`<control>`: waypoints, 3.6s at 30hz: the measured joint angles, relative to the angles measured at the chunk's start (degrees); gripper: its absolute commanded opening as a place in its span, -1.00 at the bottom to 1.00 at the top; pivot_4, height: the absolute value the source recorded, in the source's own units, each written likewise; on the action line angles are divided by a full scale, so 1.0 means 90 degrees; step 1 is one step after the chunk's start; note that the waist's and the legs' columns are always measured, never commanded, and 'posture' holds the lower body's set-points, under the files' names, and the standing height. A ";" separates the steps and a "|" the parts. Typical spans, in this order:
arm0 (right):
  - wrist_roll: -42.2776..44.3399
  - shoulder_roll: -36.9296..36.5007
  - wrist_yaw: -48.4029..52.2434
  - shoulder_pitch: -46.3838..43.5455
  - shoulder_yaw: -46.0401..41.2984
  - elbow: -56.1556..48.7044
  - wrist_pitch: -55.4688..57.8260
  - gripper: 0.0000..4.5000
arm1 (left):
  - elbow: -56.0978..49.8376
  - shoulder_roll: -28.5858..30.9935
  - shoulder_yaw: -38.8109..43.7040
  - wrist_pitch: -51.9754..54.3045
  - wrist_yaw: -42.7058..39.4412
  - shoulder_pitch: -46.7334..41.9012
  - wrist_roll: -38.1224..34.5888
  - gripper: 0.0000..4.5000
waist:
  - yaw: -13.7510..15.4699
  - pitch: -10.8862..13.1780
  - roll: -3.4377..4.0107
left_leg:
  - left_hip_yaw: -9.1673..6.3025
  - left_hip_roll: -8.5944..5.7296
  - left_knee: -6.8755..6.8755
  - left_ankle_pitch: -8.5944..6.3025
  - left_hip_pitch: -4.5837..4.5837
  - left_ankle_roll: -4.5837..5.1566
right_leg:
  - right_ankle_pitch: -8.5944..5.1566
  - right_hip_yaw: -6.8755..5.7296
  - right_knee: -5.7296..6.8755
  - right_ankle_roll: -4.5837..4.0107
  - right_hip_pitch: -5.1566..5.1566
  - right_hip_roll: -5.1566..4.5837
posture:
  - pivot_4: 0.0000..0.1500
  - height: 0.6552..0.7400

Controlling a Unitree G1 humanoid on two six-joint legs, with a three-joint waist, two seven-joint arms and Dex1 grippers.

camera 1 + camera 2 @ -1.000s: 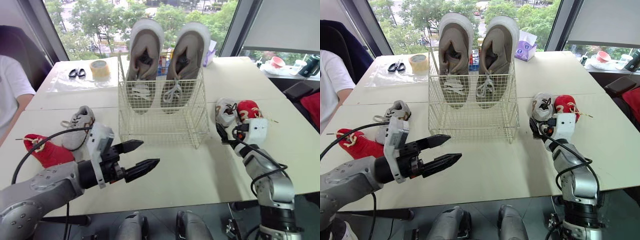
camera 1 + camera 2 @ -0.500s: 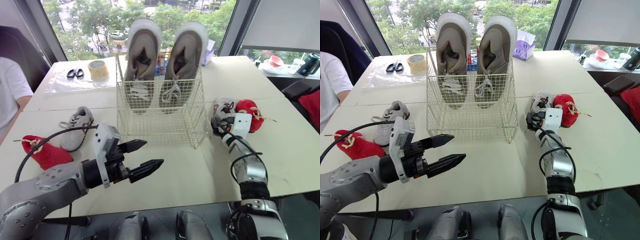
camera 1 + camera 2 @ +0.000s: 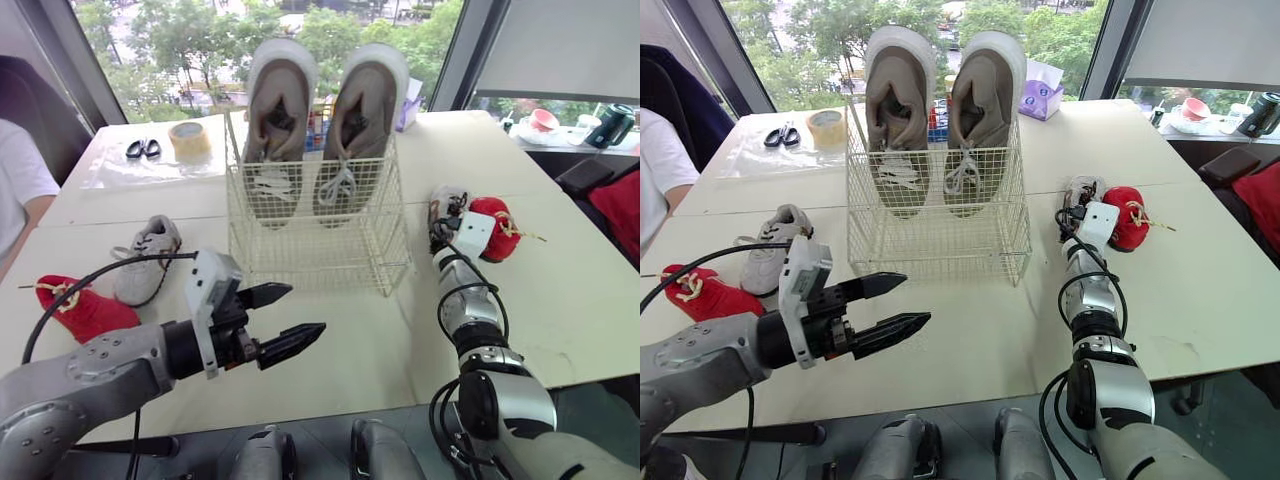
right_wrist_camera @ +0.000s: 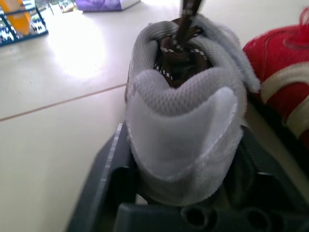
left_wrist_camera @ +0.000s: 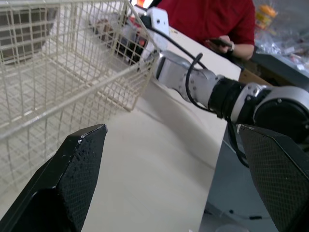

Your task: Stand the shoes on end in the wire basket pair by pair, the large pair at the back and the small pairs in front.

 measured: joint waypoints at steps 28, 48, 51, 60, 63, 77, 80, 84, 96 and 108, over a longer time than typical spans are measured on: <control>0.2657 -0.3339 0.6504 -0.2577 0.1609 -0.6043 0.2934 -0.45 | 0.5602 0.1024 0.1016 0.1003 -0.1541 -0.4590 -0.2431 1.00 | 0.0060 0.0070 0.0048 | 0.0007 -0.0003 -0.0079 0.0020 0.0002 -0.0031 | 0.0003 -0.0002 -0.0016 0.0030 -0.0024 0.0019 | 1.00 1.00; 0.1755 -0.2999 0.7721 -0.2197 0.2272 -0.6078 0.2196 -0.46 | 0.6826 0.0228 0.0010 0.2924 -0.3042 -0.6741 -0.0760 0.60 | 0.0033 0.0077 0.0035 | 0.0010 -0.0006 -0.0078 0.0026 -0.0002 -0.0041 | 0.0003 -0.0002 0.0002 0.0031 -0.0029 0.0015 | 1.00 1.00; 0.1727 -0.2998 0.7745 -0.2194 0.2271 -0.6180 0.2195 -0.46 | 0.6967 0.0038 0.0023 0.3040 -0.3061 -0.6762 -0.0648 -0.07 | 0.0035 0.0077 0.0035 | 0.0008 -0.0005 -0.0078 0.0027 -0.0002 -0.0043 | 0.0003 -0.0002 0.0001 0.0031 -0.0030 0.0015 | 1.00 1.00; 0.1699 -0.3031 0.7789 -0.2077 0.2243 -0.6384 0.2292 0.59 | 0.7020 -0.0143 0.0230 0.3215 -0.2909 -0.6777 -0.0424 -0.89 | 0.0048 0.0077 0.0034 | 0.0006 -0.0003 -0.0076 0.0027 -0.0002 -0.0043 | 0.0003 -0.0002 0.0001 0.0031 -0.0029 0.0008 | 1.00 1.00; 0.1777 -0.3037 0.7794 -0.2015 0.2234 -0.6448 0.2509 0.92 | 0.7049 -0.0232 0.0345 0.3217 -0.2744 -0.6770 -0.0462 -0.89 | 0.0045 0.0077 0.0034 | 0.0006 -0.0003 -0.0076 0.0027 -0.0001 -0.0043 | 0.0003 -0.0002 0.0002 0.0032 -0.0029 0.0007 | 1.00 1.00; 0.7753 0.1041 0.0284 0.0059 0.0218 -0.8361 0.4705 0.92 | 0.4968 -0.2882 0.1539 0.0579 -0.0354 -0.5705 -0.1197 -0.89 | 0.0052 0.0058 -0.0001 | -0.0003 -0.0006 -0.0080 0.0032 -0.0001 -0.0051 | 0.0010 -0.0009 0.0005 0.0023 -0.0028 -0.0006 | 1.00 1.00; 0.7656 0.1301 0.0016 0.0019 0.0446 -0.8492 0.4421 0.92 | 0.4653 -0.3098 0.1407 0.0376 -0.0181 -0.5444 -0.1196 -0.89 | 0.0047 0.0058 -0.0001 | -0.0001 -0.0007 -0.0079 0.0031 0.0000 -0.0046 | 0.0009 -0.0007 0.0005 0.0024 -0.0028 -0.0004 | 1.00 1.00; 0.7571 0.1471 -0.0054 -0.0087 0.0708 -0.8588 0.4162 0.92 | 0.4566 -0.3329 0.1177 0.0203 -0.0001 -0.5224 -0.1198 -0.89 | 0.0055 0.0058 -0.0002 | -0.0004 -0.0007 -0.0077 0.0030 -0.0002 -0.0041 | 0.0009 -0.0008 0.0005 0.0024 -0.0026 -0.0001 | 1.00 1.00; 0.7222 0.1465 -0.0055 -0.0244 0.1035 -0.8614 0.3757 0.92 | 0.4271 -0.3265 0.0794 0.0113 0.0046 -0.4678 -0.1440 -0.89 | 0.0040 0.0058 -0.0002 | -0.0005 -0.0005 -0.0078 0.0028 -0.0001 -0.0038 | 0.0009 -0.0008 0.0003 0.0025 -0.0025 0.0003 | 1.00 1.00; 0.7328 0.1413 -0.0135 -0.0244 0.1009 -0.8626 0.3548 0.82 | 0.4174 -0.3120 0.0766 0.0077 0.0045 -0.4537 -0.1566 -0.89 | 0.0044 0.0058 -0.0002 | -0.0006 -0.0005 -0.0078 0.0026 -0.0001 -0.0035 | 0.0008 -0.0009 0.0001 0.0025 -0.0024 0.0003 | 1.00 1.00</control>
